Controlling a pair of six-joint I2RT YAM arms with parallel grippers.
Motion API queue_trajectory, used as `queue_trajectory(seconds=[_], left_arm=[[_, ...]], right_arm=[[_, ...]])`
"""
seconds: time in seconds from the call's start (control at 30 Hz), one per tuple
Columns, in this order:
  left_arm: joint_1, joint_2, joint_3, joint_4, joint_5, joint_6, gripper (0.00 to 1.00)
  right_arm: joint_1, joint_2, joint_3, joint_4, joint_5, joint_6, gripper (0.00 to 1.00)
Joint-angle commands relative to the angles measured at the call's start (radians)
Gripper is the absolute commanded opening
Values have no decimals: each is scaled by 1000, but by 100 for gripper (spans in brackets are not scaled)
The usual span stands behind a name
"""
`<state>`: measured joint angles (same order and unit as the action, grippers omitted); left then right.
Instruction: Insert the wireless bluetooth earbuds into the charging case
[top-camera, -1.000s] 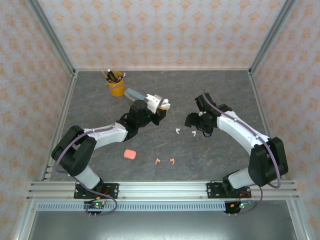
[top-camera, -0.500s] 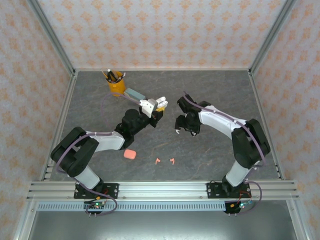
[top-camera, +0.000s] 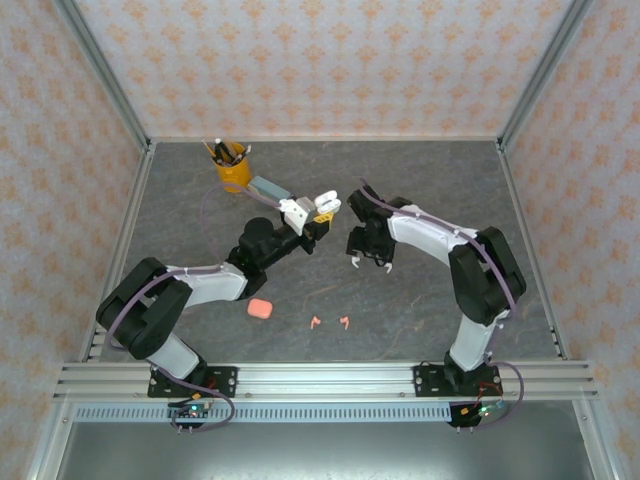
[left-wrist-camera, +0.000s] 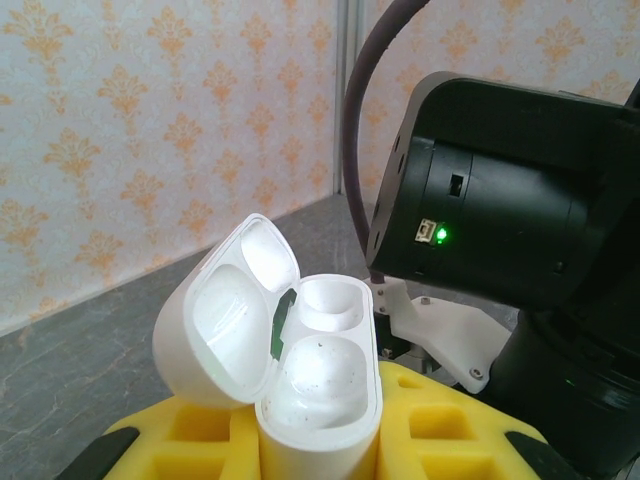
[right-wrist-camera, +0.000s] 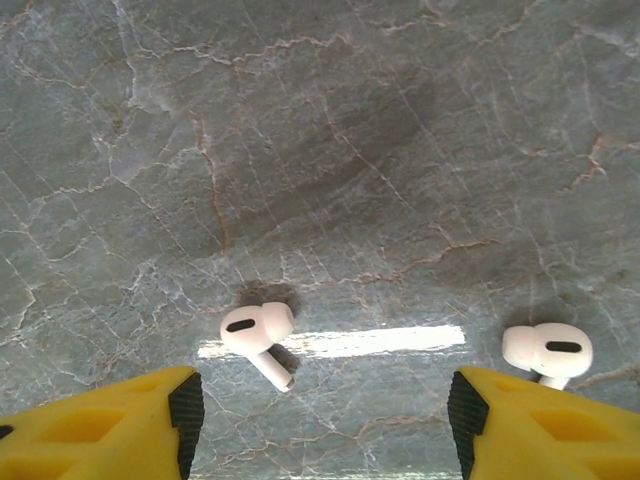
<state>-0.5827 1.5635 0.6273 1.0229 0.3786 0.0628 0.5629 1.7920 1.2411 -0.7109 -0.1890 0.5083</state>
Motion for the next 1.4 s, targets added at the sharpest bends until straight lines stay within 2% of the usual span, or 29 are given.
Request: queue_trajectory(seconds=[0.0, 0.23, 0.63, 0.97, 1.37], left_arm=[[2, -39, 18, 81, -33, 30, 0], [11, -46, 9, 91, -32, 17, 0], [16, -68, -3, 83, -32, 4, 0], [18, -55, 3, 87, -29, -3, 0], [19, -49, 2, 82, -27, -8, 0]], right_arm=[[13, 32, 36, -19, 29, 11, 65], [38, 97, 89, -39, 27, -5, 63], [39, 172, 131, -65, 7, -82, 53], [38, 200, 144, -67, 1, -93, 49], [38, 201, 140, -61, -9, -88, 37]])
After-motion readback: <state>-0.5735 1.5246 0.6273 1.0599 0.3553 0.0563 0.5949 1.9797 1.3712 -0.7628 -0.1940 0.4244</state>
